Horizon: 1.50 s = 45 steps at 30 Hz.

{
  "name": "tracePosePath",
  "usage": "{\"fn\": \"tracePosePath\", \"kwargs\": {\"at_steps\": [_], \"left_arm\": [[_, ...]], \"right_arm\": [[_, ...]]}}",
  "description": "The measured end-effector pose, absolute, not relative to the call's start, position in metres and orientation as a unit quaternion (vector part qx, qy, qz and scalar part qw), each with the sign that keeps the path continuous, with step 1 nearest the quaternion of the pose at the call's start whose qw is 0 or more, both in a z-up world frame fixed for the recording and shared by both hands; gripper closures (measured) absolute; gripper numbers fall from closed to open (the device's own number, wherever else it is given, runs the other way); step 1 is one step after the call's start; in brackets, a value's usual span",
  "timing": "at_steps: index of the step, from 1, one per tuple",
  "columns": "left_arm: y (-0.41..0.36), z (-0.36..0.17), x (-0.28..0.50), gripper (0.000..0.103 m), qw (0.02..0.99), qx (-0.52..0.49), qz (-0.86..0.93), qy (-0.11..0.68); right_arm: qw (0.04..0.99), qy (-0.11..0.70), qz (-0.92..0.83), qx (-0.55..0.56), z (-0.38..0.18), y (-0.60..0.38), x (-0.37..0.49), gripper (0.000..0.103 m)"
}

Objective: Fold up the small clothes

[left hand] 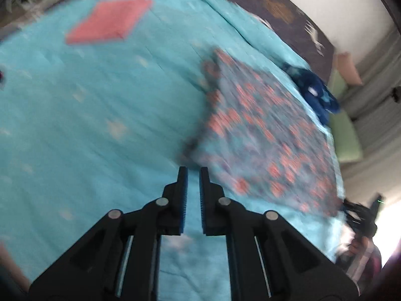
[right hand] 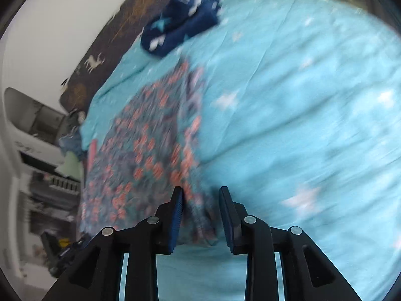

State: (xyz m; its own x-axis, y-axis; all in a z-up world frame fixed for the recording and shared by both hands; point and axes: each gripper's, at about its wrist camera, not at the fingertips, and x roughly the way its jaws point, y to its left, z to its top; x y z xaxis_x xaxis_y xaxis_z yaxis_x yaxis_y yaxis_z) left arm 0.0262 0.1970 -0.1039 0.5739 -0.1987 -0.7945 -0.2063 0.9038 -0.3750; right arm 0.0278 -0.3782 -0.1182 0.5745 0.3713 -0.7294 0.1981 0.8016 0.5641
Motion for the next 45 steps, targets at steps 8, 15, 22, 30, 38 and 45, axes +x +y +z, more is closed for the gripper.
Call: {"fn": "tracePosePath", "kwargs": {"at_steps": [8, 15, 22, 30, 38, 45], "left_arm": [[0.184, -0.076, 0.057, 0.066, 0.889, -0.193, -0.009, 0.415], [0.159, -0.104, 0.058, 0.059, 0.871, -0.162, -0.038, 0.462], [0.157, -0.098, 0.054, 0.094, 0.880, -0.133, -0.037, 0.455], [0.161, -0.100, 0.053, 0.073, 0.878, -0.143, -0.035, 0.456], [0.156, -0.100, 0.053, 0.071, 0.878, -0.135, -0.034, 0.458], [0.154, -0.100, 0.056, 0.070, 0.877, -0.135, -0.040, 0.459]], "right_arm": [[0.848, 0.441, 0.097, 0.277, -0.101, -0.362, 0.064, 0.086], [0.846, 0.463, 0.100, 0.246, -0.117, -0.347, 0.068, 0.078], [0.863, 0.444, 0.123, 0.207, -0.103, -0.338, 0.058, 0.097], [0.859, 0.452, 0.099, 0.219, -0.112, -0.350, 0.062, 0.060], [0.866, 0.449, 0.110, 0.192, -0.107, -0.337, 0.068, 0.090], [0.848, 0.466, 0.117, 0.224, -0.121, -0.344, 0.087, 0.085]]}}
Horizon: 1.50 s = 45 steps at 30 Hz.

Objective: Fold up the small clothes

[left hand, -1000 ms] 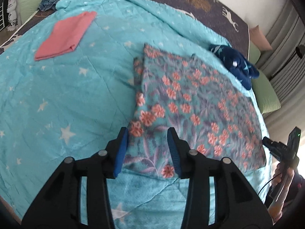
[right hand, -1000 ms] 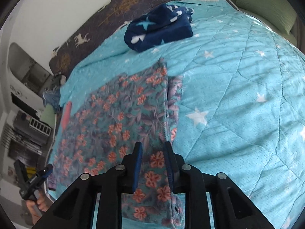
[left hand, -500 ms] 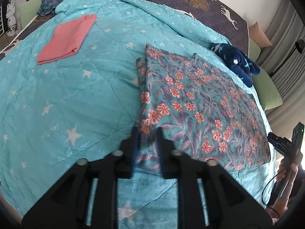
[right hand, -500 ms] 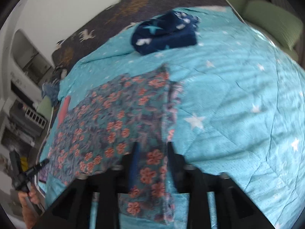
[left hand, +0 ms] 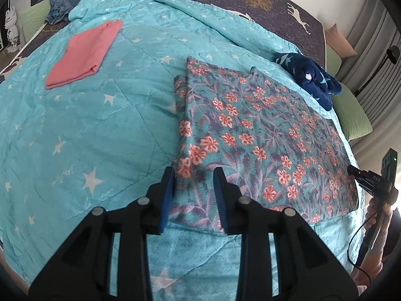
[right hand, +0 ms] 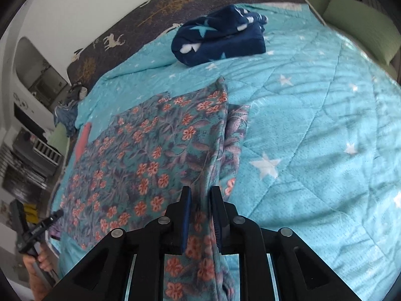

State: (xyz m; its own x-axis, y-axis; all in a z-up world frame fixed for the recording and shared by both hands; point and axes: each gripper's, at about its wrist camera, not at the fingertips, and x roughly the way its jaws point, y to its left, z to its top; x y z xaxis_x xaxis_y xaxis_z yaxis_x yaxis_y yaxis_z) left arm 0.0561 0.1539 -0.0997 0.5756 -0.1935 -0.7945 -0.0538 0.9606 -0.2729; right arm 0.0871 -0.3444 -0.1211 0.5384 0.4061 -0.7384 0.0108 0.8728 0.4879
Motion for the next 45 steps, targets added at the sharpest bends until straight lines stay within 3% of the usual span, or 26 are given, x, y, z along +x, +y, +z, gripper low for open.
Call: {"fn": "tracePosePath", "kwargs": {"at_steps": [1, 3, 4, 6, 10, 15, 21, 25, 27, 31, 34, 35, 36, 37, 39, 45], "left_arm": [[0.153, -0.100, 0.057, 0.070, 0.877, -0.134, -0.040, 0.460], [0.152, -0.100, 0.056, 0.070, 0.878, -0.131, -0.043, 0.459], [0.152, -0.100, 0.056, 0.077, 0.878, -0.127, -0.045, 0.459], [0.150, -0.099, 0.054, 0.086, 0.879, -0.119, -0.049, 0.460], [0.155, -0.096, 0.051, 0.086, 0.882, -0.114, -0.048, 0.455], [0.164, -0.101, 0.053, 0.086, 0.877, -0.127, -0.037, 0.462], [0.165, -0.085, 0.069, 0.063, 0.886, -0.108, -0.029, 0.450], [0.164, -0.064, 0.111, 0.050, 0.898, -0.113, -0.056, 0.422], [0.159, -0.065, 0.133, 0.049, 0.898, -0.110, -0.058, 0.423], [0.141, -0.084, 0.188, 0.046, 0.888, -0.069, -0.050, 0.453], [0.144, -0.104, 0.221, 0.044, 0.879, -0.081, -0.033, 0.470], [0.150, -0.110, 0.230, 0.044, 0.874, -0.105, -0.032, 0.473], [0.157, -0.117, 0.240, 0.045, 0.867, -0.141, -0.035, 0.477], [0.162, -0.121, 0.245, 0.066, 0.860, -0.167, -0.043, 0.480], [0.168, -0.125, 0.257, 0.099, 0.841, -0.212, -0.086, 0.490], [0.176, -0.105, 0.259, 0.099, 0.873, -0.229, -0.098, 0.419]], "right_arm": [[0.845, 0.468, 0.119, 0.229, -0.123, -0.345, 0.089, 0.085], [0.844, 0.469, 0.123, 0.229, -0.124, -0.344, 0.091, 0.096], [0.847, 0.464, 0.118, 0.229, -0.122, -0.344, 0.090, 0.100], [0.854, 0.444, 0.114, 0.246, -0.111, -0.352, 0.082, 0.101], [0.860, 0.423, 0.107, 0.265, -0.097, -0.368, 0.071, 0.101], [0.839, 0.473, 0.086, 0.254, -0.125, -0.368, 0.077, 0.099], [0.846, 0.452, 0.065, 0.277, -0.119, -0.382, 0.091, 0.079], [0.863, 0.438, 0.074, 0.242, -0.099, -0.382, 0.128, 0.076], [0.863, 0.444, 0.080, 0.227, -0.099, -0.376, 0.153, 0.073], [0.861, 0.465, 0.070, 0.197, -0.114, -0.363, 0.199, 0.058], [0.852, 0.482, 0.052, 0.197, -0.130, -0.363, 0.220, 0.057], [0.848, 0.486, 0.045, 0.206, -0.136, -0.365, 0.225, 0.070], [0.848, 0.480, 0.043, 0.218, -0.138, -0.368, 0.227, 0.087], [0.847, 0.476, 0.049, 0.230, -0.140, -0.370, 0.228, 0.099], [0.853, 0.458, 0.055, 0.242, -0.136, -0.374, 0.228, 0.099], [0.887, 0.400, 0.041, 0.227, -0.110, -0.383, 0.218, 0.099]]}}
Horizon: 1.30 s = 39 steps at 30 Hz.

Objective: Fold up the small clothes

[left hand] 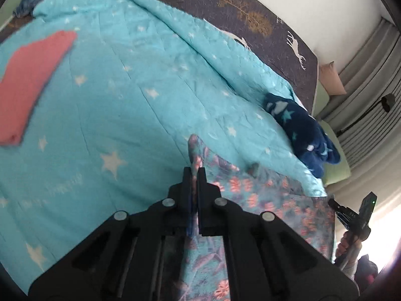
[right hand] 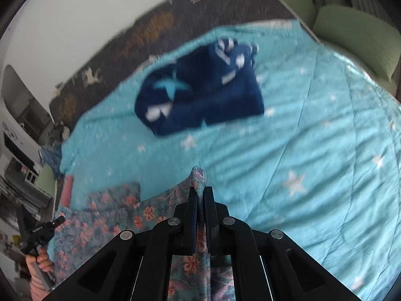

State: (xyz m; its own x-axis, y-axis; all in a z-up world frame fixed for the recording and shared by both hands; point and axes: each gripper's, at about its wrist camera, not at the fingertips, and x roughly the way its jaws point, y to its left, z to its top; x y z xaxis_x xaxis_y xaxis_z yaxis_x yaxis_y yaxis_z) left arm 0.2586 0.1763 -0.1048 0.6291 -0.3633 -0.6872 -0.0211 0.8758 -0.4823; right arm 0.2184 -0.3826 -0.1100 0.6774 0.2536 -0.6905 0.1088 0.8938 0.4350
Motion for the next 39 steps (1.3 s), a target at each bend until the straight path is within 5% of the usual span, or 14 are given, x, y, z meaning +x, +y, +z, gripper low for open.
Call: {"fn": "tracePosePath", "kwargs": {"at_steps": [4, 10, 15, 19, 21, 23, 28, 32, 39], "left_arm": [[0.182, -0.123, 0.257, 0.098, 0.866, -0.220, -0.058, 0.446], [0.201, -0.093, 0.207, 0.086, 0.879, -0.239, -0.039, 0.412], [0.160, -0.071, 0.141, 0.069, 0.883, -0.188, -0.135, 0.408], [0.129, -0.105, 0.123, 0.066, 0.874, -0.114, -0.099, 0.462], [0.126, -0.124, 0.107, 0.066, 0.889, -0.061, -0.051, 0.450], [0.123, -0.116, 0.091, 0.066, 0.898, -0.041, -0.036, 0.438], [0.129, -0.081, 0.058, 0.039, 0.912, -0.060, -0.024, 0.404], [0.146, -0.093, 0.048, 0.035, 0.901, -0.056, 0.007, 0.429], [0.177, -0.131, 0.032, 0.036, 0.879, -0.152, 0.003, 0.453]], "right_arm": [[0.847, 0.471, 0.048, 0.240, -0.146, -0.384, 0.238, 0.093], [0.875, 0.418, 0.037, 0.242, -0.108, -0.396, 0.170, 0.077], [0.860, 0.418, 0.164, 0.244, -0.085, -0.363, 0.099, 0.077], [0.837, 0.475, 0.166, 0.215, -0.108, -0.331, 0.085, 0.077], [0.842, 0.500, 0.096, 0.178, -0.131, -0.335, 0.083, 0.093], [0.835, 0.494, 0.094, 0.224, -0.134, -0.345, 0.077, 0.095], [0.874, 0.459, 0.078, 0.143, -0.089, -0.319, 0.053, 0.080], [0.871, 0.446, 0.175, 0.106, -0.072, -0.271, 0.037, 0.060], [0.817, 0.515, 0.218, 0.141, -0.113, -0.240, 0.041, 0.059]]}}
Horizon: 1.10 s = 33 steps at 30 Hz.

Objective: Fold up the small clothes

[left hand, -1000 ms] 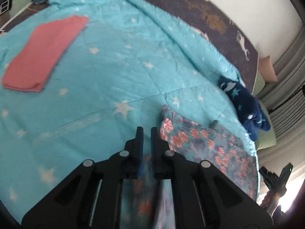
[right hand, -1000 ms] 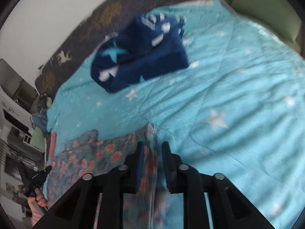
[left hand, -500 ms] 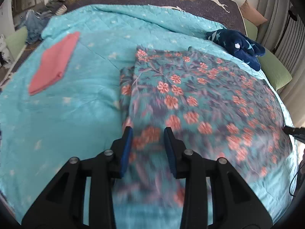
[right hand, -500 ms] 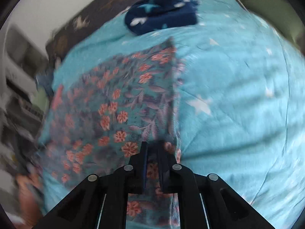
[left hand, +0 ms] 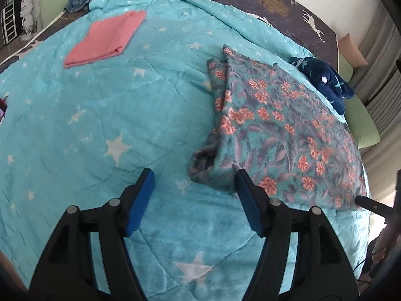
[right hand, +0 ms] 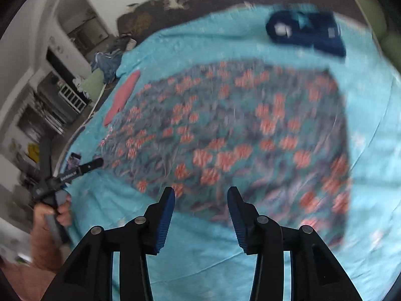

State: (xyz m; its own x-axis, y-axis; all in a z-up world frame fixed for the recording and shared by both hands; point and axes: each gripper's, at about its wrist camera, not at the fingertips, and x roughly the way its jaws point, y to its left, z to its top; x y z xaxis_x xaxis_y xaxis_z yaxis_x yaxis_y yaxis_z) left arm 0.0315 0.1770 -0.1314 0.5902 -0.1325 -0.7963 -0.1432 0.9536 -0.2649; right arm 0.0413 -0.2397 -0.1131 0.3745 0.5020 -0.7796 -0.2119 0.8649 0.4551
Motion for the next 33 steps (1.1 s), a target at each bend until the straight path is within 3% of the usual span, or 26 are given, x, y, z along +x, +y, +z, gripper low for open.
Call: {"fn": "tracePosePath", "kwargs": {"at_steps": [4, 14, 17, 20, 24, 25, 29, 33], "left_arm": [[0.172, -0.129, 0.031, 0.040, 0.880, -0.141, 0.009, 0.453], [0.173, -0.124, 0.029, 0.043, 0.873, -0.189, -0.030, 0.448], [0.173, -0.125, 0.028, 0.043, 0.873, -0.194, -0.030, 0.446], [0.176, -0.126, 0.029, 0.043, 0.870, -0.206, -0.032, 0.446], [0.177, -0.127, 0.033, 0.044, 0.870, -0.208, -0.044, 0.445], [0.177, -0.127, 0.035, 0.056, 0.870, -0.209, -0.047, 0.444], [0.182, -0.129, 0.041, 0.088, 0.861, -0.239, -0.066, 0.445], [0.183, -0.113, 0.038, 0.091, 0.865, -0.252, -0.085, 0.426]], "right_arm": [[0.788, 0.546, 0.183, 0.220, -0.136, -0.267, 0.046, 0.071], [0.836, 0.471, 0.242, 0.146, -0.081, -0.206, 0.071, 0.065], [0.820, 0.483, 0.255, 0.169, -0.092, -0.186, 0.101, 0.065], [0.783, 0.558, 0.217, 0.167, -0.141, -0.178, 0.118, 0.067], [0.807, 0.534, 0.217, 0.126, -0.124, -0.173, 0.102, 0.066], [0.811, 0.532, 0.215, 0.116, -0.120, -0.171, 0.097, 0.066], [0.811, 0.511, 0.270, 0.088, -0.101, -0.148, 0.075, 0.062], [0.811, 0.486, 0.325, 0.003, -0.092, -0.096, 0.054, 0.051]]}}
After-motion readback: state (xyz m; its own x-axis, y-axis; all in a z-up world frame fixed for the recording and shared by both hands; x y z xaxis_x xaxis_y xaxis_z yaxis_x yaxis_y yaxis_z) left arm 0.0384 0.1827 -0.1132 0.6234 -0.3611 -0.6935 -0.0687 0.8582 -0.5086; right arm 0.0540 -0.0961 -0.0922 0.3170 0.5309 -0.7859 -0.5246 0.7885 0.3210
